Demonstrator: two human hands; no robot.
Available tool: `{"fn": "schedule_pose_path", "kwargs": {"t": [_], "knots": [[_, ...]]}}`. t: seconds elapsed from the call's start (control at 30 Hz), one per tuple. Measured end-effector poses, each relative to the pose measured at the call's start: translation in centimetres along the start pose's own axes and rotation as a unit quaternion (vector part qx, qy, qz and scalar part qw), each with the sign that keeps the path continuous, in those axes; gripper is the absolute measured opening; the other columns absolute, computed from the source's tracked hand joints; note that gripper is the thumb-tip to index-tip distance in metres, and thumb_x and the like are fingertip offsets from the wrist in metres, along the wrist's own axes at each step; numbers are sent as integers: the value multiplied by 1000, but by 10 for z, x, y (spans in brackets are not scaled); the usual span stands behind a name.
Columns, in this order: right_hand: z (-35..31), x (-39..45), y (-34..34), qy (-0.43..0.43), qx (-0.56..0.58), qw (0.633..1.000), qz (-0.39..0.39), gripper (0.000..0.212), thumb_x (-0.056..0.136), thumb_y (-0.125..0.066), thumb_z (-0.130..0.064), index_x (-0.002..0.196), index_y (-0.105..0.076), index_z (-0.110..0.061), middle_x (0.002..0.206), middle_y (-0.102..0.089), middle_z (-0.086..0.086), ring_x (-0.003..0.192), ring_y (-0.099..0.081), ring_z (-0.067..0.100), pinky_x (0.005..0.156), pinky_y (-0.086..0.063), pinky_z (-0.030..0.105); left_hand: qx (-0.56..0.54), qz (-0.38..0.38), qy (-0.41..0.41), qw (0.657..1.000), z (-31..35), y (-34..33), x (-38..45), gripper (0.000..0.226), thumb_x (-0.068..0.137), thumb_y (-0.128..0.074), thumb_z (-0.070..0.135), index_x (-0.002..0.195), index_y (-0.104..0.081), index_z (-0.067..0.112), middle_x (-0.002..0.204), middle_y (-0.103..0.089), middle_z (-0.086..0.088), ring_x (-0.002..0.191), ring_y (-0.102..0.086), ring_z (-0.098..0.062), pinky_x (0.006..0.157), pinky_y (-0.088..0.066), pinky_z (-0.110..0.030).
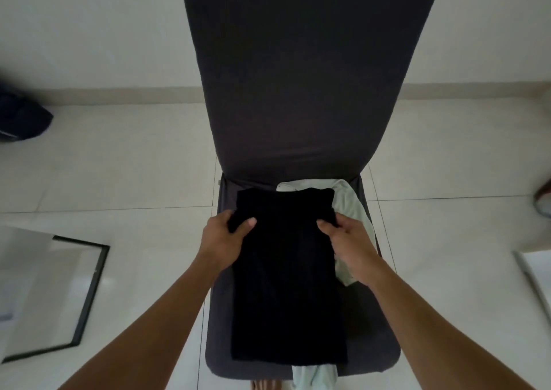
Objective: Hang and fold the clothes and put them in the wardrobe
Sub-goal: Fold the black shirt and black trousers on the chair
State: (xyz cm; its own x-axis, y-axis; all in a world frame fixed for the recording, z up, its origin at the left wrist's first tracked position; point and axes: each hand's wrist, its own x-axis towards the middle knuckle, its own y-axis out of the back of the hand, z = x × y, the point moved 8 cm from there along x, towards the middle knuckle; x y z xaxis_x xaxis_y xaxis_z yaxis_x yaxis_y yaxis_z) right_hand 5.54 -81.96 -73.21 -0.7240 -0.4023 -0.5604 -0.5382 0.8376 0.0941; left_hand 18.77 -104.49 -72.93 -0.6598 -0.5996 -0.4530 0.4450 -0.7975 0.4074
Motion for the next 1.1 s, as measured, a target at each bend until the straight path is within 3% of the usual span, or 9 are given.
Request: {"fn": "schedule_pose_path", "kwargs": {"t": [0.13, 0.3, 0.43, 0.5, 0.57, 0.7, 0.8, 0.93, 1.1], "knots": [[21, 38, 0, -25, -57, 998, 19, 19, 96, -65, -35, 112, -72, -27, 102, -76, -9, 97, -71, 9, 90, -56, 27, 56, -23, 39, 997, -20, -24, 38, 20, 90, -72, 30, 97, -69, 12, 92, -72, -5, 87, -69, -21, 82, -58, -35], [21, 59, 12, -27, 41, 998, 48, 19, 98, -62, -34, 114, -71, -30, 104, -76, -11, 98, -71, 7, 87, -56, 26, -92, 52, 47, 993, -17, -22, 61, 14, 93, -68, 28, 94, -70, 13, 91, -75, -2, 88, -71, -18, 85, -58, -33], [29, 86, 20, -43, -110, 987, 112, 20, 97, -62, -39, 105, -70, -22, 95, -74, -4, 93, -71, 16, 84, -57, 32, -33, 34, 101, 994, -27, -38, 88, 29, 91, -71, 30, 115, -66, 16, 106, -71, -4, 95, -65, -17, 88, -52, -28], [33, 89, 20, -41, -142, 977, 153, 23, 97, -62, -38, 99, -69, -17, 88, -71, -2, 88, -69, 18, 71, -53, 26, -17, 55, 120, 991, -32, -38, 91, 35, 91, -71, 30, 120, -66, 10, 101, -70, -3, 94, -62, -15, 83, -46, -24], [28, 85, 19, -18, -130, 976, 176, 22, 98, -61, -36, 95, -67, -15, 85, -70, -3, 81, -68, 13, 62, -47, 20, -34, 90, 109, 989, -30, -32, 90, 26, 93, -69, 30, 112, -68, 12, 89, -68, 2, 89, -64, -15, 79, -45, -24], [22, 84, 14, 14, -75, 983, 169, 18, 97, -63, -35, 94, -69, -18, 85, -73, -5, 80, -69, 6, 69, -52, 15, -27, 134, 72, 988, -24, -22, 91, 11, 96, -63, 30, 102, -62, 21, 81, -65, 5, 79, -59, -14, 78, -44, -27], [24, 86, 15, 5, -110, 975, 195, 24, 95, -65, -36, 88, -66, -13, 80, -71, -1, 75, -67, 12, 55, -42, 5, -17, 126, 84, 988, -28, -25, 96, 12, 97, -62, 28, 100, -63, 16, 79, -64, 3, 71, -56, -7, 75, -42, -26], [13, 91, 12, 50, -71, 976, 200, 16, 95, -66, -34, 94, -69, -18, 87, -74, -5, 84, -70, 8, 74, -52, 16, 0, 158, 56, 986, -20, -22, 98, 12, 98, -58, 28, 96, -62, 17, 79, -65, -1, 73, -57, -15, 73, -44, -29], [13, 85, 11, 16, -146, 969, 199, 28, 94, -64, -46, 104, -63, -20, 81, -66, -8, 74, -60, -1, 55, -39, 4, 51, 109, 63, 991, -25, -25, 96, 32, 98, -60, 35, 120, -60, 11, 87, -61, 4, 68, -50, -1, 69, -38, -21]]}}
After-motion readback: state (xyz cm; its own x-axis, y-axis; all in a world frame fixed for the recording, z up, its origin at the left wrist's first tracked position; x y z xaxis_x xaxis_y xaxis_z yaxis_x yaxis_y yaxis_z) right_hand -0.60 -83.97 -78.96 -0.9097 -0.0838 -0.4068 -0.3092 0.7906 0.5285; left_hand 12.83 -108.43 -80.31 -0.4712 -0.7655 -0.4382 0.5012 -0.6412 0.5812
